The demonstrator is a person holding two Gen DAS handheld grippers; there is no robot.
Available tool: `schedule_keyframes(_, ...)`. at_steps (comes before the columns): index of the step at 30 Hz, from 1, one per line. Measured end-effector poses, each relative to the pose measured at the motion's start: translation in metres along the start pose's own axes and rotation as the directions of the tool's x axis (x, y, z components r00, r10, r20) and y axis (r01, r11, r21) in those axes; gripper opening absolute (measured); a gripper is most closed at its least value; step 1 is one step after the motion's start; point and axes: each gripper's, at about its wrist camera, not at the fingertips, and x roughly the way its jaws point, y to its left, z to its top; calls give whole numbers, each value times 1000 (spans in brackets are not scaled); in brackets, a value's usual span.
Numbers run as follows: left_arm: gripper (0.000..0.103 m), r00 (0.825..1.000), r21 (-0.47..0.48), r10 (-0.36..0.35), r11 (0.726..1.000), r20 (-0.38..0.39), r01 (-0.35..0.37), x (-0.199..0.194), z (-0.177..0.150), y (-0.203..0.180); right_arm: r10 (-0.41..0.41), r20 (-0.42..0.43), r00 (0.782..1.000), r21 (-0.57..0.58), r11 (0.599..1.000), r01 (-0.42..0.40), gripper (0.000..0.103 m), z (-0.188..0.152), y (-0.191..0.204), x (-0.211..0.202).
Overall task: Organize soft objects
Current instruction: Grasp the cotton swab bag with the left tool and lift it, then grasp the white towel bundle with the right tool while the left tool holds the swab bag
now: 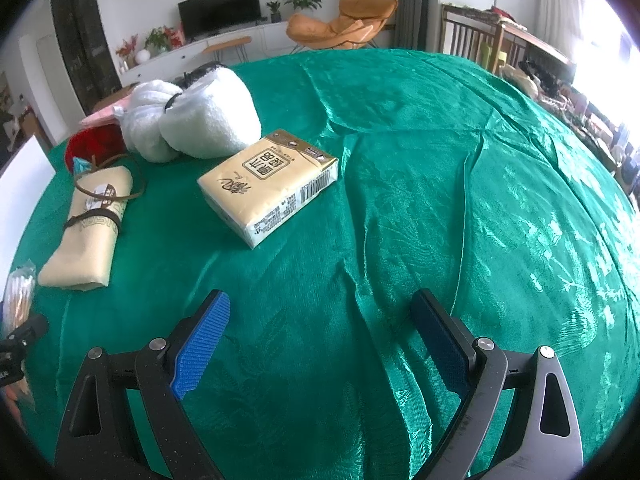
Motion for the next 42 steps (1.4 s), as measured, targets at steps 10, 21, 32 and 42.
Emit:
schedule_keyframes(10,103,1000,0,0,1000,0,0,0,0,0,109,-55,992,96,990,-104,92,13,-22,-8)
schedule_keyframes(21,103,1000,-1,1,1000,1,-1,1,-1,1,0,5,1000,-625,781,3,92,126,105,7)
schedule_keyframes(32,103,1000,-2,0,1000,1,0,0,-1,1,-48,-139,989,-530,847,-33,42,161,134,57)
schedule_keyframes(42,103,1000,-1,0,1000,1,0,0,-1,1,194,-192,962,-76,974,-211,48,109,56,-65)
